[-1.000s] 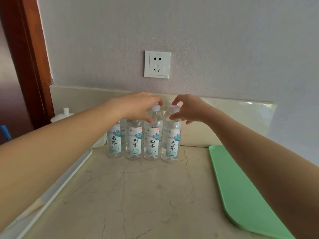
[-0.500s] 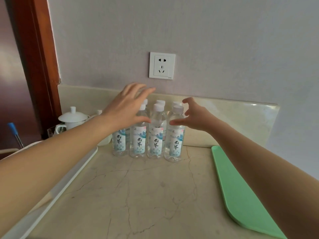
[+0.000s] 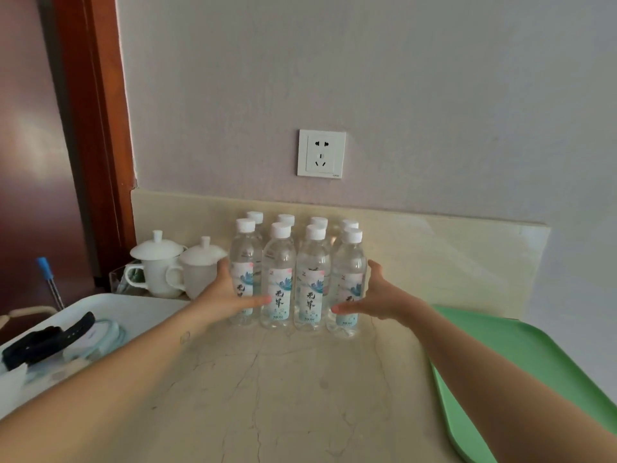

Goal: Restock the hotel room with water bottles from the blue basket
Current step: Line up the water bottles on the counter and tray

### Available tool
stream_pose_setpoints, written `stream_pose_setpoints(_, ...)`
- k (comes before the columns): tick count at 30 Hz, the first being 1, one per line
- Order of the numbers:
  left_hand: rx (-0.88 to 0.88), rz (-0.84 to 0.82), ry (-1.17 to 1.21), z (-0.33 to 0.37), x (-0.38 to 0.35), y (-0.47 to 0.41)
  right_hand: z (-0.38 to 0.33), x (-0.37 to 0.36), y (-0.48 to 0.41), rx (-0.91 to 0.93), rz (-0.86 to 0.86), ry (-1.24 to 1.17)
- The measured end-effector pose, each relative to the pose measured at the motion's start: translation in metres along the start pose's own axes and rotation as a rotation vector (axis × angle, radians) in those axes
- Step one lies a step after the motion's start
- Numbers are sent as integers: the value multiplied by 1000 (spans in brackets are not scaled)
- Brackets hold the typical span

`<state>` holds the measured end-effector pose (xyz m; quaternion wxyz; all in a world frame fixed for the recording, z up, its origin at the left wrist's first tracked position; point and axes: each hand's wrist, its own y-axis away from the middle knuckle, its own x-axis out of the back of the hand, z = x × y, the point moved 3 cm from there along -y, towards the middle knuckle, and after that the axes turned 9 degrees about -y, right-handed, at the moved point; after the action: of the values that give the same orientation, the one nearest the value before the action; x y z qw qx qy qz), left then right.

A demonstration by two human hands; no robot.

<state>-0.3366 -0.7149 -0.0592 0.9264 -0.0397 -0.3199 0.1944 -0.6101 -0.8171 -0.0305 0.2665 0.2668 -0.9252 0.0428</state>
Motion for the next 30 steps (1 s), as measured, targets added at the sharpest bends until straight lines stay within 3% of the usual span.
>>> stream_pose_setpoints(4,-65,-52,129,-9,-10,1,11,-5,-2,40,22,-54)
stream_pose_setpoints(9,-124,-33,121,-3,-13,2,14,-11,-4,125,67,-114)
stream_pose_setpoints(30,-9,-8,51,-10,-12,-5,13,-9,-8,129,16,-29)
